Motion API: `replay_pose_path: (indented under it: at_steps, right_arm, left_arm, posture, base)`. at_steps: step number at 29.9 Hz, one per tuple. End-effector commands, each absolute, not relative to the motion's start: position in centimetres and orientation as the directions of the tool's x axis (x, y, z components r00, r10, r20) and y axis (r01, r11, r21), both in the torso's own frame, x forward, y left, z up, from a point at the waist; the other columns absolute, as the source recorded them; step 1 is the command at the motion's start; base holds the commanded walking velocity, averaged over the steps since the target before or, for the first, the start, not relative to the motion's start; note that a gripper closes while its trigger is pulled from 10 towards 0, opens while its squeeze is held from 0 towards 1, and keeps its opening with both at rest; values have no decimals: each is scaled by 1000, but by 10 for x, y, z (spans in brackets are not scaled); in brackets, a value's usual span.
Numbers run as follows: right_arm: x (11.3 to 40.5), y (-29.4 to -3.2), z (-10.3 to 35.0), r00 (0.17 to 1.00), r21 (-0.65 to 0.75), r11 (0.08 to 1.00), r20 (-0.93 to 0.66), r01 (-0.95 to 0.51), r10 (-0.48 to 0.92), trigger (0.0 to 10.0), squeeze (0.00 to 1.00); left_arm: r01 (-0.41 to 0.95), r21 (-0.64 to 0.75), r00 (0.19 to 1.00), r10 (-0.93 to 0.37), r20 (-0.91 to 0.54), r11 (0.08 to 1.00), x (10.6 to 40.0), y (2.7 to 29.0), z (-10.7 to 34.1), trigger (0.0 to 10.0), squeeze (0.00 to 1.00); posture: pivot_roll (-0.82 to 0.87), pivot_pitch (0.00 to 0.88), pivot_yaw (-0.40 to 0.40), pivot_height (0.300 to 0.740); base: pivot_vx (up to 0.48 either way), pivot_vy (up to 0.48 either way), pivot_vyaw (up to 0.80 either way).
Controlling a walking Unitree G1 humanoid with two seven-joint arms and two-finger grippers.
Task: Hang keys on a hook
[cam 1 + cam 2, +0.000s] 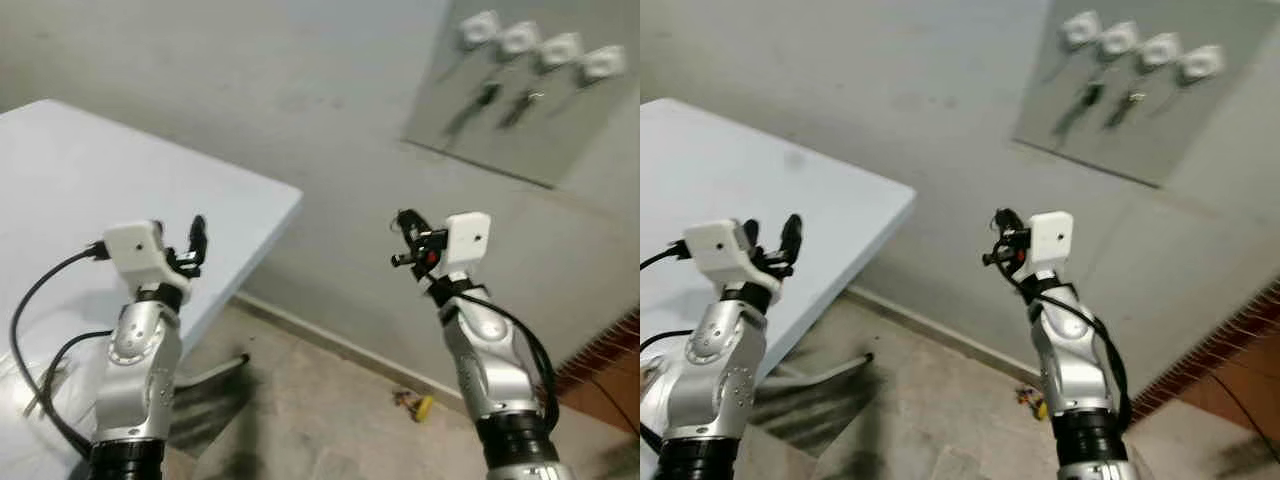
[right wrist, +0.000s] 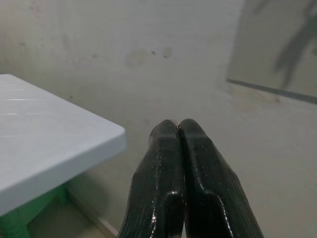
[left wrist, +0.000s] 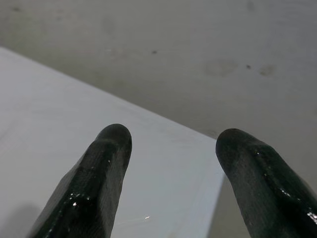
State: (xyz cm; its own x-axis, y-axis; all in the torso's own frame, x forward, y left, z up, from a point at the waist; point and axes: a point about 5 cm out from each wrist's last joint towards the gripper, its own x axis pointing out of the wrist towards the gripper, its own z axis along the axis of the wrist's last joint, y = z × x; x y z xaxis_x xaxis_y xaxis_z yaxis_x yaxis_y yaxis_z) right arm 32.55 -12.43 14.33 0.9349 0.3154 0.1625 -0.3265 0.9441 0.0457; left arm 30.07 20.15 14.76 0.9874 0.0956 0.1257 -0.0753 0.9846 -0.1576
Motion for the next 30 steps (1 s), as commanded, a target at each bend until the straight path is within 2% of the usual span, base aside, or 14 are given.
replay_pose_path:
  at_steps: [1, 20, 27, 30]
  right_arm:
    - [326, -132, 148, 940, 37, 952, 173, -304, 293, 10000, 0]
    - [326, -132, 147, 941, 32, 952, 170, -303, 294, 10000, 0]
    - [326, -134, 143, 958, 63, 963, 142, -261, 250, 10000, 0]
    - [328, -137, 138, 979, 81, 978, 90, -192, 185, 10000, 0]
  left_arm:
    - [-63, -163, 988, 84, 128, 985, 302, 195, 149, 10000, 0]
    - [-51, -149, 990, 70, 122, 987, 302, 191, 148, 10000, 0]
    - [-39, -129, 994, 52, 98, 991, 302, 189, 145, 10000, 0]
    - [-39, -128, 994, 51, 92, 991, 301, 188, 145, 10000, 0]
  posture:
    - [-68, 37, -65, 740]
    - [-70, 28, -67, 740]
    - [-68, 20, -65, 740]
    - [-68, 22, -64, 740]
  base:
    - [0, 0, -756]
    - [0, 0, -756]
    - [0, 0, 0]
    - [0, 0, 0]
